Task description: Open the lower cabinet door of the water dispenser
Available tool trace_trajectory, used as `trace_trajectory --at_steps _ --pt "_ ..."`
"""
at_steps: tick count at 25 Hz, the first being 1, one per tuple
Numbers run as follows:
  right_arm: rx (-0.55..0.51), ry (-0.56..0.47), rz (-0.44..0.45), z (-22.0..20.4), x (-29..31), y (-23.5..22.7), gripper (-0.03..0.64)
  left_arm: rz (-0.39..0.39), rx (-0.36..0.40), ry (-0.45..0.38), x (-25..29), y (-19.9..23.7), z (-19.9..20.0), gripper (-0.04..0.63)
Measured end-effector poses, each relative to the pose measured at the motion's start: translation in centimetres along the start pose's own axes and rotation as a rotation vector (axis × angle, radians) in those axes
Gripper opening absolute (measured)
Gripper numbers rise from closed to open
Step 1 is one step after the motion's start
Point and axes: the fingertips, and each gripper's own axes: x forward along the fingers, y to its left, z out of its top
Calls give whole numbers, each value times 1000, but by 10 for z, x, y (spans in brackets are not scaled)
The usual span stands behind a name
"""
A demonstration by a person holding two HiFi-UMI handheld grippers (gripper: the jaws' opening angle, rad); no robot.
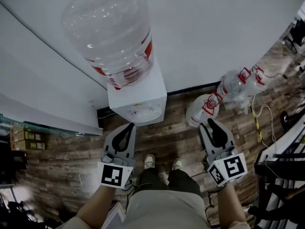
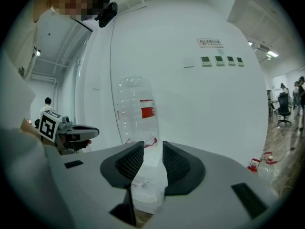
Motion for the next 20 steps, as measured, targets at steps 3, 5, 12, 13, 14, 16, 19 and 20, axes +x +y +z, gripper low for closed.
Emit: trace_trajectory --at_steps 3,5,12,13,14,16,19,20 --pt "3 6 48 -21 9 -10 157 14 -21 3 13 -6 -19 5" --pt "7 7 82 -40 18 -14 176 23 -30 14 21 -8 -39 5" --pt "-8 5 171 -124 66 -28 225 21 1 58 47 -10 -120 5" --pt "-10 10 182 -138 74 -28 231 16 -1 62 49 -11 -134 5" --pt "-8 15 192 -153 83 -29 235 11 -1 67 52 -12 -148 5" --pt "-2 28 210 -185 101 -32 242 4 -4 75 56 -12 -176 5" --pt "-11 52 237 -235 128 -36 258 6 -13 91 64 -10 -215 5" --pt "-16 60 244 -252 136 -38 258 10 -15 97 67 -9 -228 5"
